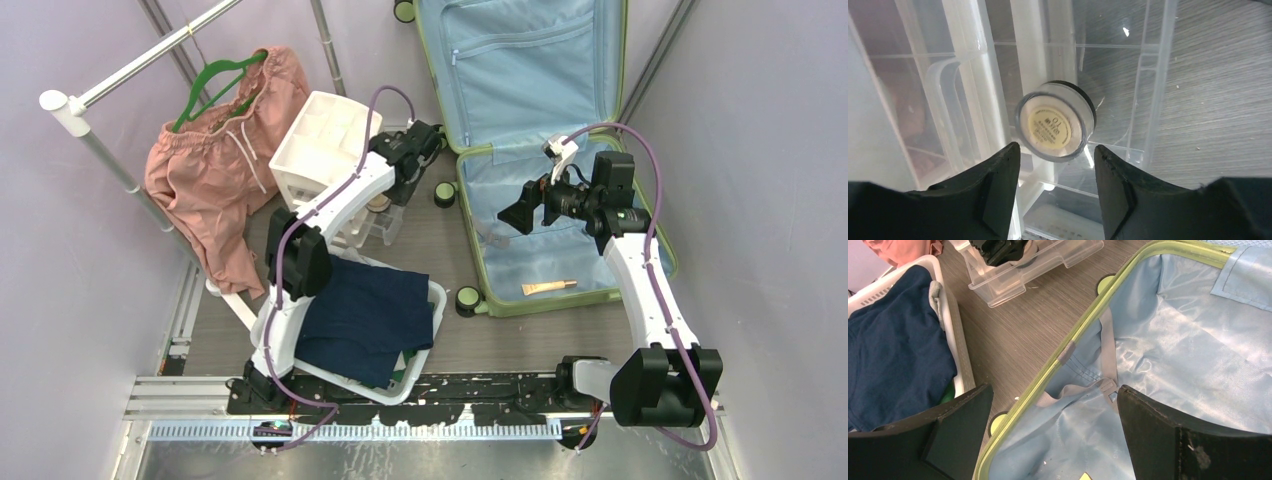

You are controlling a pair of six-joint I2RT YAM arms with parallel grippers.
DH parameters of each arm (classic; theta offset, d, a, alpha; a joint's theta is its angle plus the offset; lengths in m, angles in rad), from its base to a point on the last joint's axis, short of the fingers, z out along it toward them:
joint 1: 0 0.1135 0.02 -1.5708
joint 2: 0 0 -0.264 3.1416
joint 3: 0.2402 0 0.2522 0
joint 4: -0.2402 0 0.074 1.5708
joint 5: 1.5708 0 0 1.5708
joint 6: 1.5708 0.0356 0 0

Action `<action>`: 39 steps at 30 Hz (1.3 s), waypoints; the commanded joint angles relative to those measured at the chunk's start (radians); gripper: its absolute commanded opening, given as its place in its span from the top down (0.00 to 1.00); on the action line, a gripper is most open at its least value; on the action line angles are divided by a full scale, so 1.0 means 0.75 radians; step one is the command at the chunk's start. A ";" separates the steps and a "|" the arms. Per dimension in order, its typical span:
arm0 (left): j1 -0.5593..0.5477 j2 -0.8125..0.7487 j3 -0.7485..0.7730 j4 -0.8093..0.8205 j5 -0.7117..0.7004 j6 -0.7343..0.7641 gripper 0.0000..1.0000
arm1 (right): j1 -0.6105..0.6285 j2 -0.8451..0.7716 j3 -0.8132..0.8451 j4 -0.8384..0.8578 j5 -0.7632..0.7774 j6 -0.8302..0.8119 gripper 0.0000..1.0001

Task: Open, take out, and arrange the luggage
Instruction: Adjust the personal item in the drawer, then close the drawer of the storage box.

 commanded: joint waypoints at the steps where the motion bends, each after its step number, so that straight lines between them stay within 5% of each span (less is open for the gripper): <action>1: 0.006 -0.002 0.158 -0.080 0.052 -0.017 0.43 | -0.006 -0.039 0.033 0.031 -0.018 -0.013 0.00; 7: 0.005 -0.079 0.274 -0.159 0.245 0.001 0.47 | -0.008 -0.045 0.034 0.024 -0.022 -0.014 0.00; 13: 0.008 -0.300 -0.050 0.087 0.854 -0.056 0.62 | -0.016 -0.049 0.023 0.015 -0.025 -0.028 0.00; 17: 0.004 -0.321 -0.246 0.253 1.010 -0.174 0.78 | -0.024 -0.051 0.013 0.005 -0.022 -0.044 0.00; 23: -0.008 -0.186 -0.263 0.213 0.620 -0.142 0.90 | -0.027 -0.055 0.002 -0.020 -0.017 -0.072 0.00; 28: 0.005 -0.123 -0.227 0.201 0.076 -0.074 0.75 | -0.027 -0.059 -0.001 -0.036 -0.015 -0.088 0.00; 39: 0.116 -0.047 -0.092 0.138 0.195 0.065 0.45 | -0.027 -0.019 0.006 -0.045 -0.021 -0.109 0.00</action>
